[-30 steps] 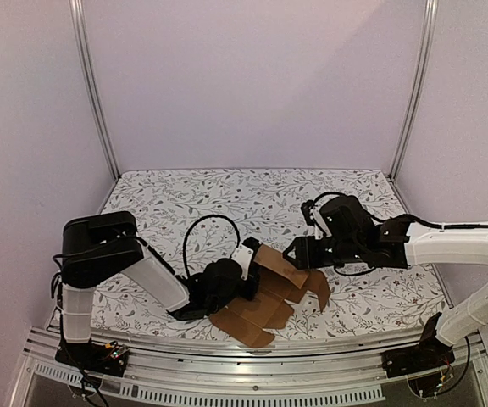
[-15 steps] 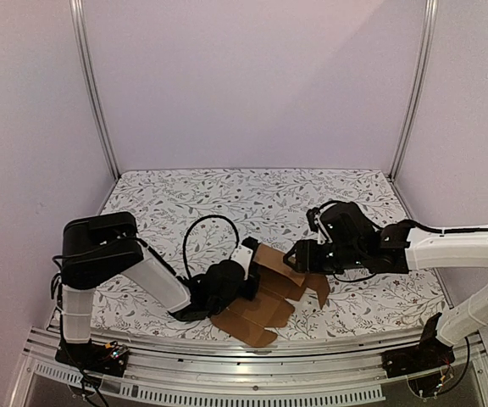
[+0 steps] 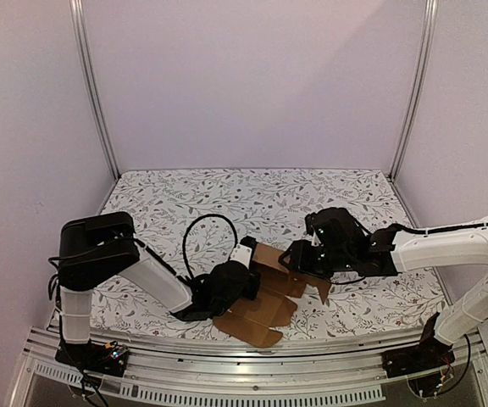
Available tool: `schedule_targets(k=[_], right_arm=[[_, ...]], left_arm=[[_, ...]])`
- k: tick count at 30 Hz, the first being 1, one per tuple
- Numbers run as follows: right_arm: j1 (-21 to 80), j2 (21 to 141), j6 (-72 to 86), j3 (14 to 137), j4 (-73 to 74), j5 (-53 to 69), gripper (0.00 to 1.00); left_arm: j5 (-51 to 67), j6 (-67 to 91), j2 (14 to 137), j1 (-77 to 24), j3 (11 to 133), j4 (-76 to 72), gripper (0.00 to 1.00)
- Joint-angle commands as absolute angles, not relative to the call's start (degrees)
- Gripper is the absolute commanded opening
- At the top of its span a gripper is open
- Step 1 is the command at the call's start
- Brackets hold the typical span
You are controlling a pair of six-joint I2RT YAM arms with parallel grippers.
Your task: Fold the paper box
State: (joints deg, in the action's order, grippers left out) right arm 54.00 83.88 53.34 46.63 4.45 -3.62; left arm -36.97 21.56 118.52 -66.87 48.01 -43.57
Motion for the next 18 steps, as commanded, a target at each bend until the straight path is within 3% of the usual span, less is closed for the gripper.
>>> schedule_targets(k=[1, 13, 15, 18], right_arm=[[54.35, 84.81, 55.16, 45.56, 1.9, -4.75, 0.47], [54.39, 82.83, 55.83, 44.49, -0.57, -4.66, 0.19], [54.35, 82.3, 55.96, 44.32, -1.07, -4.66, 0.2], [54.4, 81.17, 55.92, 44.06, -1.06, -4.82, 0.31]], left_arm=[[-36.87, 24.19, 116.42, -68.27, 49.48, -41.04, 0.0], [-37.13, 25.4, 114.58, -68.82, 49.48, -40.14, 0.0], [-37.18, 25.83, 114.16, -68.82, 49.48, -39.8, 0.0], [-37.62, 26.19, 113.42, -68.82, 49.65, -39.09, 0.0]])
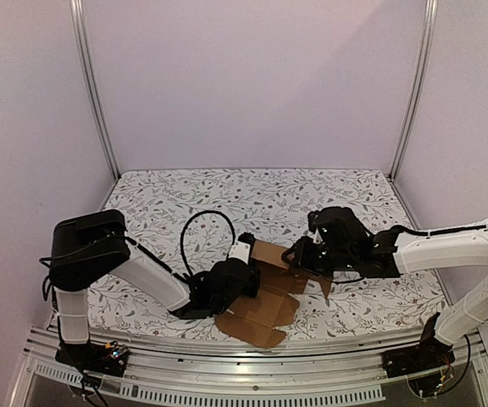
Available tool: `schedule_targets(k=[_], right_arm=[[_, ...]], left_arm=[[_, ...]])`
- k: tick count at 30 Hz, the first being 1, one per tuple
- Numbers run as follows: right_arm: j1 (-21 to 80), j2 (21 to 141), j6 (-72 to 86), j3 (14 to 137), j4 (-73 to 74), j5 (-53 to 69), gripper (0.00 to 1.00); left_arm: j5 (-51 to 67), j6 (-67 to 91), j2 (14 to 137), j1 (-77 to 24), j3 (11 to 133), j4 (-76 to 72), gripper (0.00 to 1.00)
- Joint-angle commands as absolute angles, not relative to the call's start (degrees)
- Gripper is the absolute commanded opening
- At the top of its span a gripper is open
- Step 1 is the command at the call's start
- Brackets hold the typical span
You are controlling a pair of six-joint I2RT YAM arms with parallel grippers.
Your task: Fold the paper box
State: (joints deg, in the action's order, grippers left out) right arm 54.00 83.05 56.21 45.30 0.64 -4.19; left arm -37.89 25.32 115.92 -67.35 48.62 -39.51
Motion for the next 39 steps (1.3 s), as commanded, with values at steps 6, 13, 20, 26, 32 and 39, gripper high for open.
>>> schedule_targets(k=[6, 13, 20, 26, 32, 39], right_arm=[[54.36, 76.85, 54.13, 44.36, 1.46, -4.79, 0.41], [54.38, 68.64, 48.92, 46.41, 9.04, -3.38, 0.49], [54.4, 57.59, 43.7, 45.25, 15.89, -6.93, 0.54], [54.39, 45.47, 40.2, 44.39, 23.95, -14.63, 0.56], [54.32, 41.31, 41.01, 41.14, 25.88, -19.38, 0.55], [54.07, 43.14, 43.11, 37.04, 20.14, -16.88, 0.55]], left_arm=[[-39.36, 25.36, 112.07, -68.36, 50.01, -37.56, 0.0], [-39.32, 24.77, 109.59, -66.0, 49.87, -35.95, 0.0], [-36.59, 24.77, 104.96, -62.99, 48.85, -34.7, 0.0], [-30.26, 28.18, 100.41, -59.65, 48.41, -32.82, 0.0], [-23.24, 33.23, 96.82, -56.84, 47.39, -32.97, 0.0], [-17.36, 37.67, 93.27, -55.27, 45.85, -34.36, 0.0]])
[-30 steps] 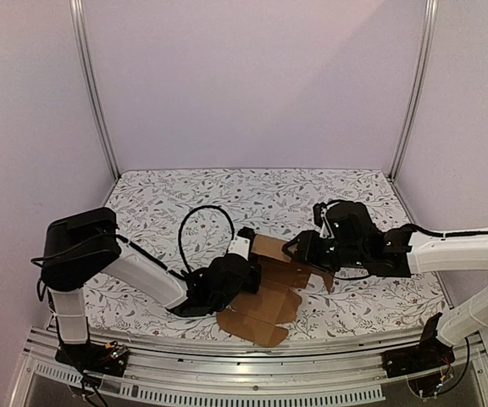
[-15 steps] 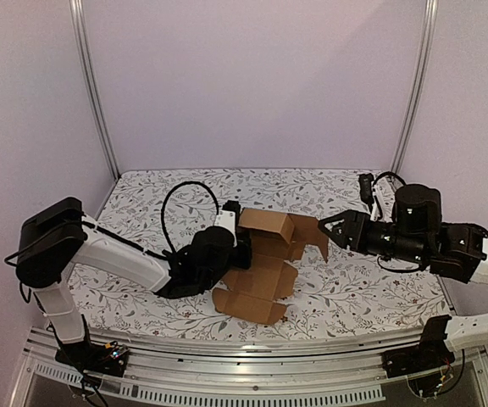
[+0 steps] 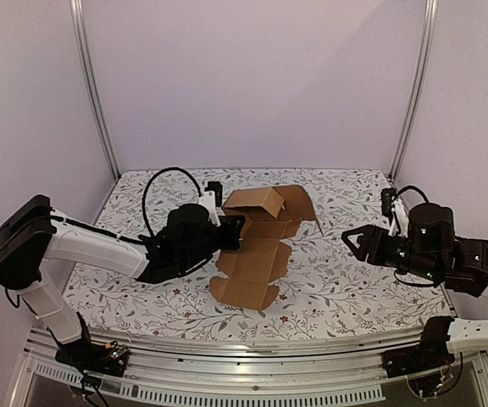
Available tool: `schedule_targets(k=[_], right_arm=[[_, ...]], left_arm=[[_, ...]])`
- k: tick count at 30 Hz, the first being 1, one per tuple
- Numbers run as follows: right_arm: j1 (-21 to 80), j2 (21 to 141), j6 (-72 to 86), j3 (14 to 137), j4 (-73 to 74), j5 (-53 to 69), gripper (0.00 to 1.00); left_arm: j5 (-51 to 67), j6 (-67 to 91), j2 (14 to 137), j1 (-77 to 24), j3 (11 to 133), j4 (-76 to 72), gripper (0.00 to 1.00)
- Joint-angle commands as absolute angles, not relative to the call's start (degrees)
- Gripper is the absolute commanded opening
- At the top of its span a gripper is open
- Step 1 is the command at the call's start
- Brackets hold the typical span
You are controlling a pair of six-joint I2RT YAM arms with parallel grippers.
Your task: Fold the paper box
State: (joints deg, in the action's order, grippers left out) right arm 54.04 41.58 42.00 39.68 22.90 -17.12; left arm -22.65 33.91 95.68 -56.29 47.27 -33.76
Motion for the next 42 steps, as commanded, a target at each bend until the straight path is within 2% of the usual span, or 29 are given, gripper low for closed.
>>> schedule_targets(k=[1, 10, 21, 34, 42], right_arm=[[53.81, 43.66, 43.92, 36.34, 18.38, -15.94, 0.55], [53.25, 52.26, 49.37, 33.0, -3.78, -4.17, 0.54], [53.26, 61.65, 55.01, 32.91, -21.41, 1.3, 0.51], [53.22, 69.76, 57.89, 34.95, -30.16, 2.72, 0.48], [53.19, 71.79, 58.46, 35.02, -30.68, 1.55, 0.47]], left_arm=[[-16.57, 38.34, 92.98, -55.14, 45.66, -34.69, 0.0], [-9.83, 42.49, 92.11, -54.15, 43.76, -39.16, 0.0], [-5.62, 44.26, 92.96, -53.79, 42.54, -43.65, 0.0], [-3.27, 44.39, 93.43, -53.7, 42.63, -45.09, 0.0], [-2.1, 43.93, 93.84, -53.7, 43.11, -44.7, 0.0]])
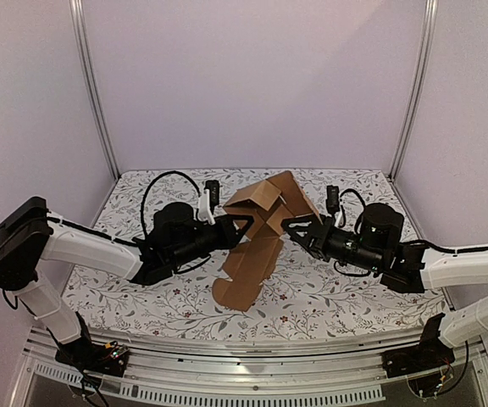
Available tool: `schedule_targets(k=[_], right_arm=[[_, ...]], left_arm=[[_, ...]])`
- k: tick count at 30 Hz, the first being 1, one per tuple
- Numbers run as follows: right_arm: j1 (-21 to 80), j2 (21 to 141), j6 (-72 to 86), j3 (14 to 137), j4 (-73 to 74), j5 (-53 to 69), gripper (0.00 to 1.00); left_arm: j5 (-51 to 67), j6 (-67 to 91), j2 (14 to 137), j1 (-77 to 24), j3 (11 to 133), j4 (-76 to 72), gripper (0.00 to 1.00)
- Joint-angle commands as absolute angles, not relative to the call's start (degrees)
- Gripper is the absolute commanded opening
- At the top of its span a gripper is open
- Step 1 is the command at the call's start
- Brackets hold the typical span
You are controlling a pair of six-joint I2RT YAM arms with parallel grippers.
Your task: Fold the paper box
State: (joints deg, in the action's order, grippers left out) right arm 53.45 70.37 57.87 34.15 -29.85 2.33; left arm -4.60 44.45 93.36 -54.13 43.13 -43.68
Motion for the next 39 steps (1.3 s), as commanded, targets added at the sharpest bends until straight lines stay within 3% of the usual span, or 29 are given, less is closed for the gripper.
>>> schedule_targets(k=[1, 8, 15, 19, 26, 32, 39], right_arm=[[53.23, 71.96, 58.81, 34.91, -30.79, 1.36, 0.46], [53.26, 72.33, 59.19, 34.39, -31.24, 1.07, 0.23], [53.24, 71.95, 59.41, 33.12, -32.32, 1.08, 0.15], [53.21, 70.8, 59.05, 31.58, -32.62, 0.83, 0.3], [53.25, 66.27, 56.28, 27.22, -29.92, 0.89, 0.43], [53.24, 58.82, 51.25, 24.62, -19.96, 0.44, 0.47], [53.11, 46.07, 39.1, 27.93, 6.06, -5.52, 0.49]], left_arm=[[-1.92, 43.87, 93.94, -53.7, 43.07, -44.72, 0.0], [-1.06, 43.96, 94.31, -53.79, 43.04, -45.0, 0.0], [-1.44, 43.88, 94.57, -53.79, 43.03, -45.09, 0.0], [-2.1, 43.48, 94.41, -53.77, 42.92, -44.78, 0.0], [-4.23, 41.94, 94.1, -53.55, 42.72, -44.01, 0.0], [-4.77, 41.0, 93.51, -52.79, 42.72, -43.28, 0.0], [-5.03, 38.51, 91.78, -52.34, 42.63, -41.2, 0.0]])
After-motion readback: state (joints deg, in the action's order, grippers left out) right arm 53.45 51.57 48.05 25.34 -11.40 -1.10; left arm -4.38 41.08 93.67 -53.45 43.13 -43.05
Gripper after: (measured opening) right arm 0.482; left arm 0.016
